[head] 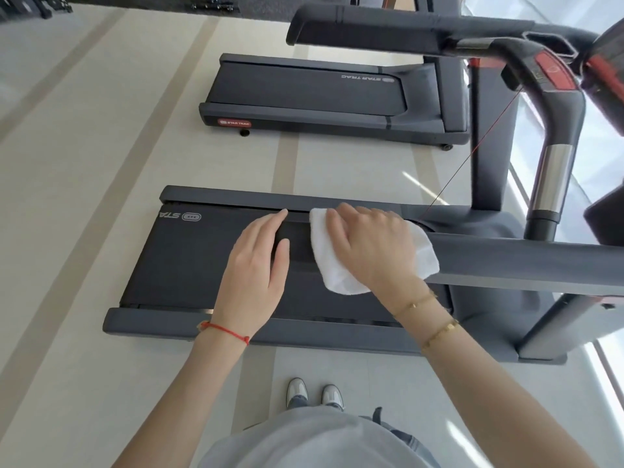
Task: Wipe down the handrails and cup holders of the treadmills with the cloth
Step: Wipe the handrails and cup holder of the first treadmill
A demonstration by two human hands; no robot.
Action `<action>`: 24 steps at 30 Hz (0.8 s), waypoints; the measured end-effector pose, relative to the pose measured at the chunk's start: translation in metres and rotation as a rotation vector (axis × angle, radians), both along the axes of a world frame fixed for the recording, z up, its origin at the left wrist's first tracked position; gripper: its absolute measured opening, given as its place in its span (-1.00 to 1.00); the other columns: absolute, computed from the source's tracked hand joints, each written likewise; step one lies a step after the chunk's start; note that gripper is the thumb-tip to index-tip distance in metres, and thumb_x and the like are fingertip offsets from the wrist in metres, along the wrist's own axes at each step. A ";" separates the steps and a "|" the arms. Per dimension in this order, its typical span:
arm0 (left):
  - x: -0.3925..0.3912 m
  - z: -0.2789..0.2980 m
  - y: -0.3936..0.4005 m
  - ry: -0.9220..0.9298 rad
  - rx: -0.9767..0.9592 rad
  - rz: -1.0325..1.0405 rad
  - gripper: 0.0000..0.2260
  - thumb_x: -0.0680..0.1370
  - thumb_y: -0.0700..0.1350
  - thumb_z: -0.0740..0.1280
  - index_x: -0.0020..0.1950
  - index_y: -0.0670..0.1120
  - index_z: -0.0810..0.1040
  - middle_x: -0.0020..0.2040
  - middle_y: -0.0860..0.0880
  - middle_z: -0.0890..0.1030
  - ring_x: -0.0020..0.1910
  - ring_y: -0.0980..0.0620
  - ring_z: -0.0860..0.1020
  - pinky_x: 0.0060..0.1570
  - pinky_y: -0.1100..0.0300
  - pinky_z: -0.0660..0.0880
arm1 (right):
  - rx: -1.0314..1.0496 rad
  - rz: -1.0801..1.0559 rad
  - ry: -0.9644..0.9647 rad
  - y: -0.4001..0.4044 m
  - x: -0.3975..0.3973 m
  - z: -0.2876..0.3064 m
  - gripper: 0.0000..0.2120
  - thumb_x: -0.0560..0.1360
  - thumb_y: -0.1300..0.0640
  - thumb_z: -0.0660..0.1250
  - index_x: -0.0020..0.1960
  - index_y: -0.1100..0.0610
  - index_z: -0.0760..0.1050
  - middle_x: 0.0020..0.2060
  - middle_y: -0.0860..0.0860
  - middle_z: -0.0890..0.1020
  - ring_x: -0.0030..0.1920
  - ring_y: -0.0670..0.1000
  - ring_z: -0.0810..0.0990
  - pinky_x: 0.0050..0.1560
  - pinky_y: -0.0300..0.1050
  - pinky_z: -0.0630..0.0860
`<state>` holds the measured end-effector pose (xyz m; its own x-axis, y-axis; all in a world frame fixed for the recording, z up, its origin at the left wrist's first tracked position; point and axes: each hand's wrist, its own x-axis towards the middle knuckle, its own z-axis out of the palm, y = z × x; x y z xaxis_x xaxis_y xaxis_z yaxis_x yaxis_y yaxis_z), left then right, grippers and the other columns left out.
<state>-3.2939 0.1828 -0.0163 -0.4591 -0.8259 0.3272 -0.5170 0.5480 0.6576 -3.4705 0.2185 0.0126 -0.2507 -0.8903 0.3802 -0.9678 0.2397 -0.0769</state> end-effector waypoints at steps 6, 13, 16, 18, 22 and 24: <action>-0.003 0.001 0.001 0.024 0.016 0.016 -0.68 0.66 -0.20 0.14 0.41 -0.16 0.41 0.35 -0.03 0.49 0.36 0.05 0.41 0.39 0.08 0.34 | -0.185 0.217 0.049 0.013 0.016 -0.021 -0.67 0.64 -0.02 0.11 0.06 0.14 0.58 -0.18 0.04 0.60 -0.17 0.12 0.53 -0.03 0.00 0.46; -0.004 0.004 0.003 -0.007 0.021 0.043 -0.67 0.66 -0.17 0.15 0.42 -0.16 0.42 0.36 -0.04 0.49 0.38 0.03 0.41 0.41 0.07 0.34 | -0.245 -0.036 0.019 0.030 -0.041 -0.016 -0.68 0.59 0.08 0.10 -0.30 0.11 0.44 -0.45 0.01 0.47 -0.41 0.12 0.41 -0.29 -0.01 0.37; -0.007 0.004 0.004 -0.004 0.016 0.052 -0.68 0.66 -0.16 0.15 0.41 -0.17 0.42 0.34 -0.06 0.49 0.37 0.01 0.41 0.40 0.06 0.34 | -0.184 -0.077 -0.002 0.009 -0.018 -0.009 -0.65 0.56 0.07 0.06 -0.40 0.09 0.29 -0.55 0.01 0.42 -0.50 0.10 0.31 -0.38 -0.07 0.27; -0.008 0.003 0.005 -0.002 0.017 0.057 -0.68 0.66 -0.15 0.15 0.40 -0.17 0.42 0.34 -0.06 0.49 0.36 0.00 0.41 0.39 0.05 0.34 | -0.205 0.032 0.015 0.005 0.001 -0.014 -0.66 0.60 0.05 0.08 -0.31 0.10 0.41 -0.48 0.00 0.44 -0.44 0.08 0.36 -0.33 -0.04 0.31; -0.010 0.002 0.005 0.006 0.023 0.076 -0.67 0.65 -0.10 0.15 0.39 -0.15 0.42 0.33 -0.04 0.49 0.35 0.01 0.41 0.38 0.04 0.35 | -0.198 0.257 0.081 0.024 -0.002 -0.024 -0.62 0.65 -0.08 0.11 0.19 0.16 0.55 -0.05 0.05 0.61 -0.07 0.12 0.54 0.04 0.02 0.44; -0.011 0.002 0.006 0.004 0.011 0.090 -0.67 0.64 -0.09 0.17 0.39 -0.15 0.42 0.32 -0.04 0.49 0.35 0.02 0.41 0.39 0.09 0.34 | -0.216 0.277 0.111 0.040 -0.023 -0.027 -0.59 0.64 -0.09 0.17 0.25 0.19 0.52 0.05 0.09 0.61 0.04 0.15 0.55 0.14 0.06 0.45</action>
